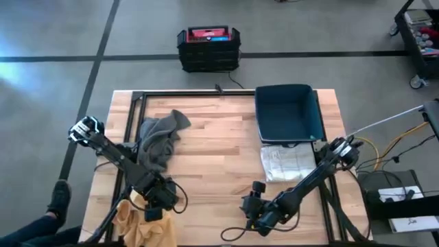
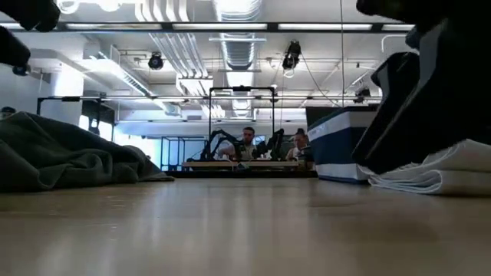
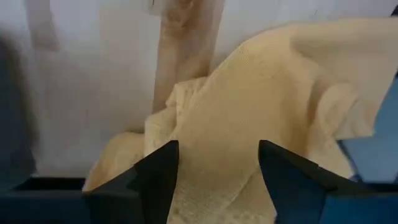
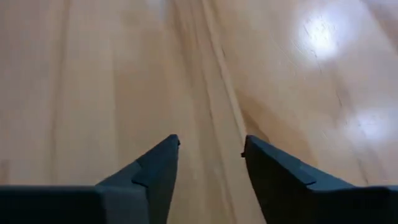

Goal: Fold towel
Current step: Fold the yellow towel

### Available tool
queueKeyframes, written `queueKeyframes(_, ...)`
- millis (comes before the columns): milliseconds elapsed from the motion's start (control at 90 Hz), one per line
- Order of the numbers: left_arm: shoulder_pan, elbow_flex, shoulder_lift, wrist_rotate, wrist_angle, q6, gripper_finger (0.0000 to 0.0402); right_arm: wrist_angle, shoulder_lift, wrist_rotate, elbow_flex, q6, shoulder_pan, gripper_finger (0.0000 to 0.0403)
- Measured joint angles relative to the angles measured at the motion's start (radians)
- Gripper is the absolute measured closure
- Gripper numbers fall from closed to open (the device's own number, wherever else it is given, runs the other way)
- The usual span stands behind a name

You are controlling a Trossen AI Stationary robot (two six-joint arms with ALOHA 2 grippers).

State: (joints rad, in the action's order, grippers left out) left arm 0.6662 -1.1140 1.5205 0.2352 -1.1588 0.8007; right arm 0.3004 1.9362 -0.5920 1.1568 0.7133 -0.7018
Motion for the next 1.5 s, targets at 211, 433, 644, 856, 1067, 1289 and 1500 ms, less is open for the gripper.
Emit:
queueKeyframes(211, 0.002, 0.053, 0.079, 0.037, 0.003, -0.1, 0.0292, -0.008, 0.006, -0.002, 0.001, -0.012, 0.008, 0.021)
queueKeyframes(433, -0.006, -0.023, 0.124, 0.02, 0.042, -0.164, 0.0396, -0.03, 0.004, -0.006, 0.001, -0.06, 0.009, 0.0223)
queueKeyframes(644, -0.036, -0.237, 0.068, -0.27, 0.098, -0.145, 0.04, -0.089, -0.054, -0.038, 0.044, -0.263, 0.03, 0.0237)
queueKeyframes(856, -0.091, -0.395, 0.06, -0.508, 0.108, -0.213, 0.0401, -0.171, -0.064, -0.057, 0.129, -0.481, 0.127, 0.0247)
queueKeyframes(1067, -0.16, -0.4, 0.06, -0.551, 0.103, -0.234, 0.0401, 0.005, -0.14, 0.153, 0.191, -0.464, 0.205, 0.022)
queueKeyframes(1289, -0.197, -0.371, 0.061, -0.606, 0.196, -0.265, 0.0401, -0.074, -0.192, 0.162, 0.166, -0.385, 0.228, 0.0172)
queueKeyframes(1500, -0.206, -0.358, 0.064, -0.604, 0.287, -0.325, 0.0401, -0.101, -0.095, 0.003, 0.158, -0.37, 0.259, 0.0144)
